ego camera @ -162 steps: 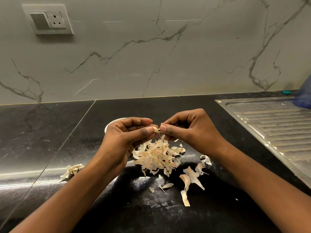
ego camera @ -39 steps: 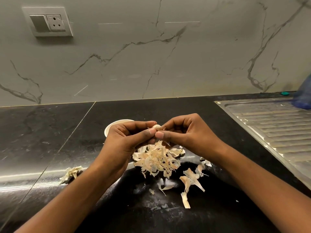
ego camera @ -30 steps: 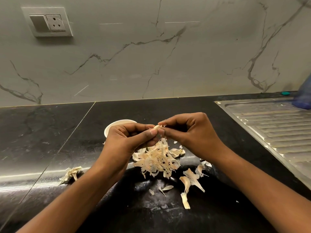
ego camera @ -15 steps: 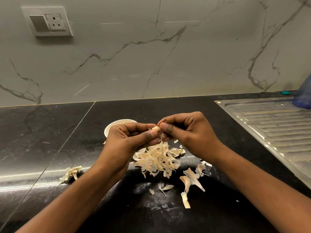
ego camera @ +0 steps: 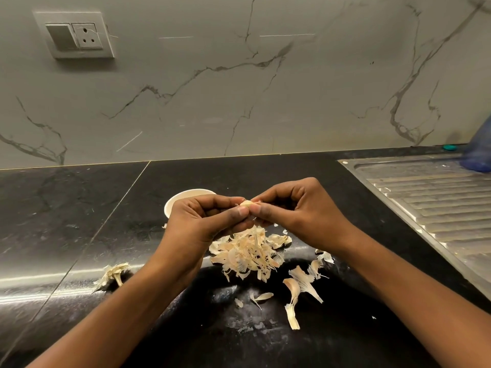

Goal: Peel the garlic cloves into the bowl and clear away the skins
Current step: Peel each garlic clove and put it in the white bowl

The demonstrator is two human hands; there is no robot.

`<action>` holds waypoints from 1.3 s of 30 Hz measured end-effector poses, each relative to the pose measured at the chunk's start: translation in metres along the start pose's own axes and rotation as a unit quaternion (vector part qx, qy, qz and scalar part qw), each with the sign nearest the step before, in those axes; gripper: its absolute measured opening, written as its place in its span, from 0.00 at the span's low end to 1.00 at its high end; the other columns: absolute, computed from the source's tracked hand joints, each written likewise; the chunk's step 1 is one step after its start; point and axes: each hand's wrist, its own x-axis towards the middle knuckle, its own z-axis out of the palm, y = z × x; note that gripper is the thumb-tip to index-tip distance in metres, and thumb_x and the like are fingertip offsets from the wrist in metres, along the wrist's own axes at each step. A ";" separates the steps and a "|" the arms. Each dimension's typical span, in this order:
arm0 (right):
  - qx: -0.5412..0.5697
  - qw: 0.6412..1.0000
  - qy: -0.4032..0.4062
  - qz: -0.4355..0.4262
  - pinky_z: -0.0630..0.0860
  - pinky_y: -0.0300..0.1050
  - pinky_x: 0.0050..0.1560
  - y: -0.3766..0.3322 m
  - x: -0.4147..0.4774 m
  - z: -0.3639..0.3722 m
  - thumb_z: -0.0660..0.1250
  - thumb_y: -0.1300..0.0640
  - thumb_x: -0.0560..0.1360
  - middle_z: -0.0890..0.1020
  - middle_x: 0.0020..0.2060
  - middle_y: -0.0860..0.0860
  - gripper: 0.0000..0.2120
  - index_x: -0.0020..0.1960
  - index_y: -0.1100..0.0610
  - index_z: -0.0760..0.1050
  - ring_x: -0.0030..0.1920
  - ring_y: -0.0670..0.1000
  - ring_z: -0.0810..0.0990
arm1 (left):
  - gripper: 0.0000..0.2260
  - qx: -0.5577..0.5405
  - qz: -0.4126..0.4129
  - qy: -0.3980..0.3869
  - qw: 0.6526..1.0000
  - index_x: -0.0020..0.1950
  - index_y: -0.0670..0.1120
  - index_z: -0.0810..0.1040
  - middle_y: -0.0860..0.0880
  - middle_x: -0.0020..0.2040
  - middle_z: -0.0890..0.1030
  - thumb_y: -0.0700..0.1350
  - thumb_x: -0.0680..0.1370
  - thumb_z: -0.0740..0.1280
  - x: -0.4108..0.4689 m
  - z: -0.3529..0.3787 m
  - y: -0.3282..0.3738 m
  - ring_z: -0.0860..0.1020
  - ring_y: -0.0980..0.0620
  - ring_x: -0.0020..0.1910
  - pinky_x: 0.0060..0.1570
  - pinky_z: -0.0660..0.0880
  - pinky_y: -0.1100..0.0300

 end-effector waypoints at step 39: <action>0.006 0.999 0.036 -0.027 0.86 0.44 0.45 0.002 0.000 0.001 0.74 0.66 0.79 0.89 0.44 0.54 0.05 0.53 0.62 0.87 0.43 0.55 0.89 | 0.16 -0.053 -0.022 -0.006 0.998 0.56 0.30 0.81 0.32 0.49 0.86 0.33 0.69 0.73 -0.003 0.007 0.003 0.88 0.38 0.46 0.47 0.86 0.56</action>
